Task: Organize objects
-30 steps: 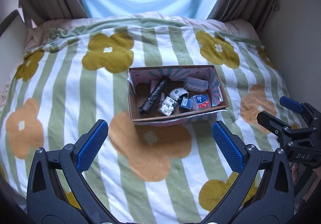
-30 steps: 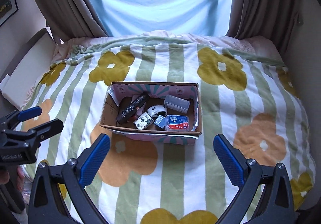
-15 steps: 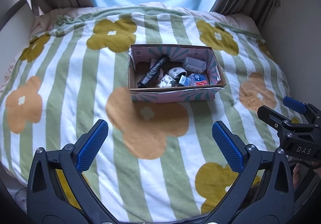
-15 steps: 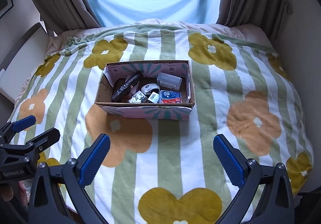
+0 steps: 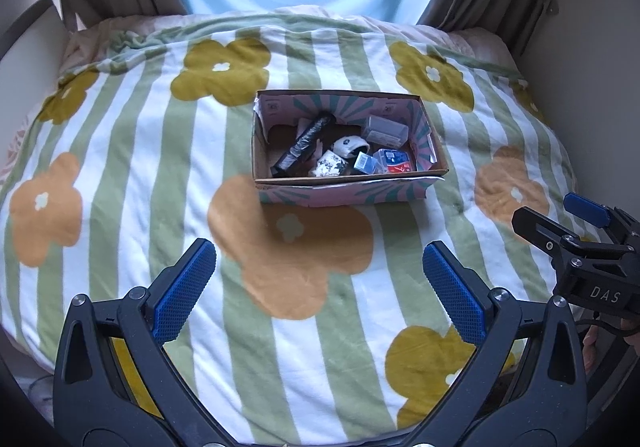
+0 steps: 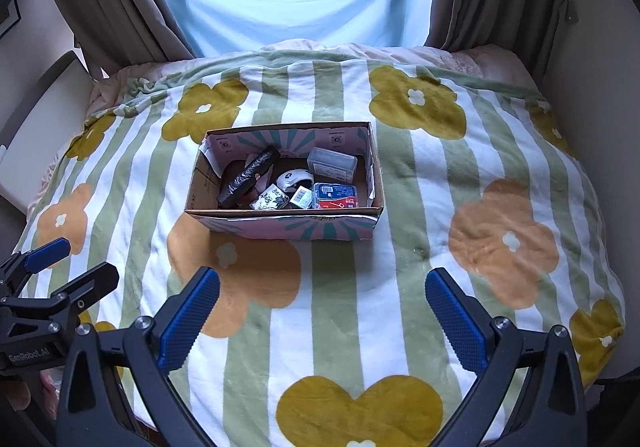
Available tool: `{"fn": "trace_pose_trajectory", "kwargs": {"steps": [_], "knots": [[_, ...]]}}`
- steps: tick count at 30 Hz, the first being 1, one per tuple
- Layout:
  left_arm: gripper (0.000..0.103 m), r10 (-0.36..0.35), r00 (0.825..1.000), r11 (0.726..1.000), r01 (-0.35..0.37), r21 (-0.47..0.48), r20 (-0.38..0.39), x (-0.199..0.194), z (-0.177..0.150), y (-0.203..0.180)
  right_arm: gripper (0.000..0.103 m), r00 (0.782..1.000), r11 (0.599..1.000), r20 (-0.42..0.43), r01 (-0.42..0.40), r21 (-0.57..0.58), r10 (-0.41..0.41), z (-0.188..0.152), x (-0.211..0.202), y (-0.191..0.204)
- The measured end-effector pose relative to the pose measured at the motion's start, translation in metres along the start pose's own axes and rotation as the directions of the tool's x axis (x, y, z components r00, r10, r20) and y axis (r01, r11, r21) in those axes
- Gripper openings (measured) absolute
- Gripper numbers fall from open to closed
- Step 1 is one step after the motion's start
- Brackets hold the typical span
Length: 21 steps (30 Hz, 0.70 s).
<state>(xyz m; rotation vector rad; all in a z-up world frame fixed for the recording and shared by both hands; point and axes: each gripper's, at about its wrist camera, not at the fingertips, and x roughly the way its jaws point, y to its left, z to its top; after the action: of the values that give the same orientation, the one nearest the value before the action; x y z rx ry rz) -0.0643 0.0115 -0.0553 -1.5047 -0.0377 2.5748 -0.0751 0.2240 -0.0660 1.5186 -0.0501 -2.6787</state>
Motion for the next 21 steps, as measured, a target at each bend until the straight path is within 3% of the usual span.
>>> {"fn": "trace_pose_trajectory", "kwargs": {"steps": [21], "knots": [[0.103,0.013,1.000,1.000,-0.013,-0.022,0.002,-0.0010,-0.0029,-0.0002,0.102,1.000,1.000,0.006,0.000,-0.001,0.000,0.0029,-0.0005,-0.0003]]}}
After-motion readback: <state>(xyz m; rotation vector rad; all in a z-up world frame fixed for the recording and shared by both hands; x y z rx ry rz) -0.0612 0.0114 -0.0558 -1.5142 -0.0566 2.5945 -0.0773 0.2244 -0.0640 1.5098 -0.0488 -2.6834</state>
